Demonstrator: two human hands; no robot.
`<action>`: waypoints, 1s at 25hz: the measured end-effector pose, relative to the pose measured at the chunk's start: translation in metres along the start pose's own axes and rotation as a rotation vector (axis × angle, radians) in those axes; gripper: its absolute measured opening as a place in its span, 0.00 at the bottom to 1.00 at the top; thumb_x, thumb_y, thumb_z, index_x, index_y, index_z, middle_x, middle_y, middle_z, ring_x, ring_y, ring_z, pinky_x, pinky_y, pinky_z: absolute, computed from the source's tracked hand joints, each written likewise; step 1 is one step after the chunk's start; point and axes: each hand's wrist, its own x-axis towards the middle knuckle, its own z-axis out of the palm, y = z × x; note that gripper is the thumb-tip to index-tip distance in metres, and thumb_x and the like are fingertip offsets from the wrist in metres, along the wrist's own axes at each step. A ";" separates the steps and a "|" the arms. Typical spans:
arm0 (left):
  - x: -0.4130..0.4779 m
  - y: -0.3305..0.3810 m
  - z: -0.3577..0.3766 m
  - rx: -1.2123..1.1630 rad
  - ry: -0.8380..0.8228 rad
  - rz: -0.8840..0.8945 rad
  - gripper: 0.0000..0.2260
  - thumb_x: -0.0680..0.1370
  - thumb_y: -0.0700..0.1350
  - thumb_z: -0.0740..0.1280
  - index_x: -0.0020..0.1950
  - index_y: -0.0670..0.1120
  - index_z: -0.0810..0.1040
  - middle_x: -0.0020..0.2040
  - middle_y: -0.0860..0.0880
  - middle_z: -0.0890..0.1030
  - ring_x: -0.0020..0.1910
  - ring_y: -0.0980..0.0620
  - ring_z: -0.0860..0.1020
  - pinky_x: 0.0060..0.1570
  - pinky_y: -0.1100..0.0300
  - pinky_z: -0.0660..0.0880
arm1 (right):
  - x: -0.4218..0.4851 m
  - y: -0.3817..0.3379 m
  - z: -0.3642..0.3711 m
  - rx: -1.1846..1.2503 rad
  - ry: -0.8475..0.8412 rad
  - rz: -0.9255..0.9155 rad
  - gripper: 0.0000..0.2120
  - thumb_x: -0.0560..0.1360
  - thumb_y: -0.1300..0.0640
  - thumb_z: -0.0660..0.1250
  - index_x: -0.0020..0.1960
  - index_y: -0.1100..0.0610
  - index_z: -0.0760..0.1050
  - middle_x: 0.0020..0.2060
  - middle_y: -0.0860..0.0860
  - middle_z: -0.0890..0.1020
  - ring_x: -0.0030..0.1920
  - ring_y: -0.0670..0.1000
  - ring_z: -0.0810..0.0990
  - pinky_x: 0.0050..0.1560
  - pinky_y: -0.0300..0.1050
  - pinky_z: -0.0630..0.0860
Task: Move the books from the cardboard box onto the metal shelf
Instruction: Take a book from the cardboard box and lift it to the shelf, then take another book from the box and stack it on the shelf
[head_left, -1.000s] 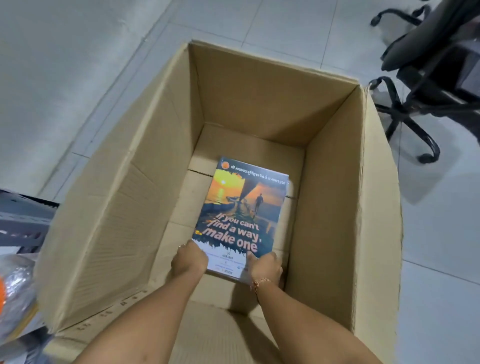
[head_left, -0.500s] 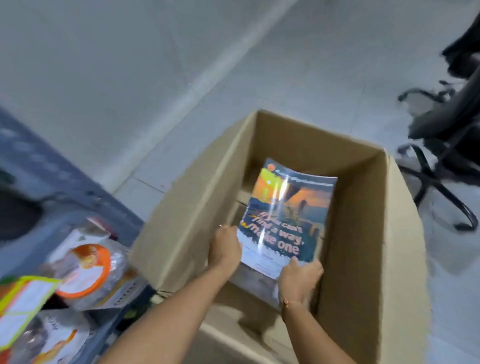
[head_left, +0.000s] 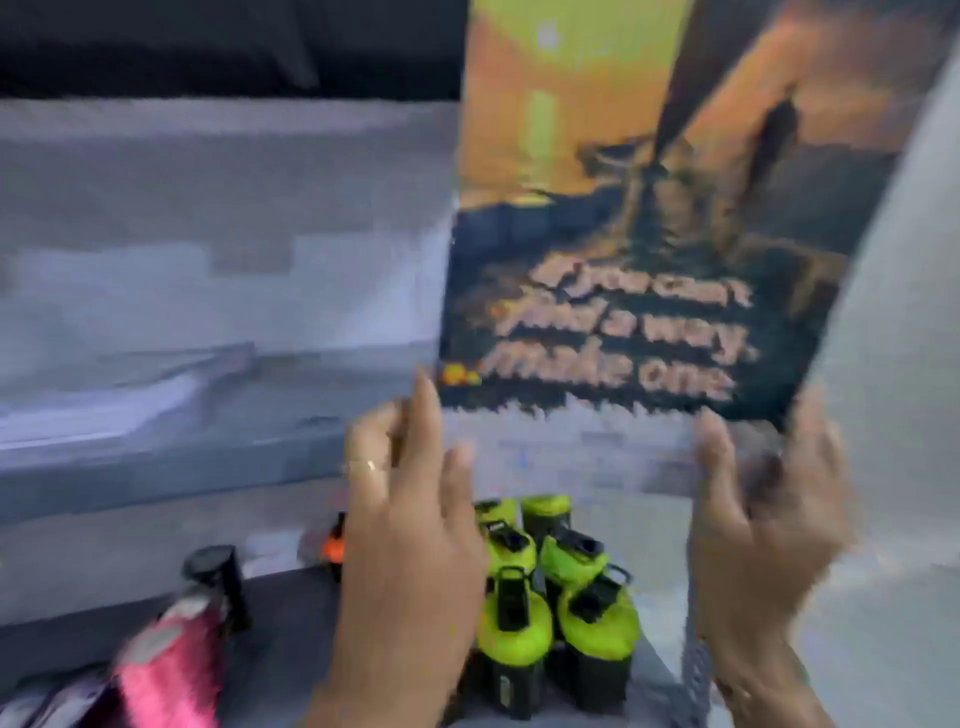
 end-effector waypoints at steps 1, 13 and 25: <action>0.026 -0.006 -0.015 0.071 0.037 -0.043 0.21 0.78 0.41 0.61 0.70 0.36 0.67 0.55 0.39 0.72 0.49 0.54 0.68 0.59 0.80 0.57 | 0.010 -0.016 0.016 0.037 -0.073 0.003 0.28 0.74 0.51 0.66 0.69 0.64 0.67 0.58 0.67 0.78 0.57 0.65 0.78 0.60 0.53 0.71; 0.131 -0.065 0.005 0.758 -0.806 -0.451 0.10 0.74 0.50 0.68 0.47 0.43 0.76 0.57 0.39 0.80 0.59 0.38 0.75 0.55 0.52 0.73 | 0.077 -0.030 0.144 -0.648 -1.174 0.013 0.12 0.73 0.54 0.65 0.52 0.61 0.74 0.53 0.62 0.80 0.60 0.63 0.74 0.58 0.52 0.72; -0.217 0.085 0.207 -0.267 -1.233 0.241 0.17 0.73 0.41 0.56 0.55 0.46 0.81 0.52 0.46 0.83 0.51 0.43 0.80 0.51 0.51 0.78 | -0.119 0.240 -0.196 -0.689 0.042 0.577 0.17 0.73 0.56 0.60 0.56 0.65 0.77 0.53 0.62 0.82 0.57 0.62 0.76 0.60 0.54 0.67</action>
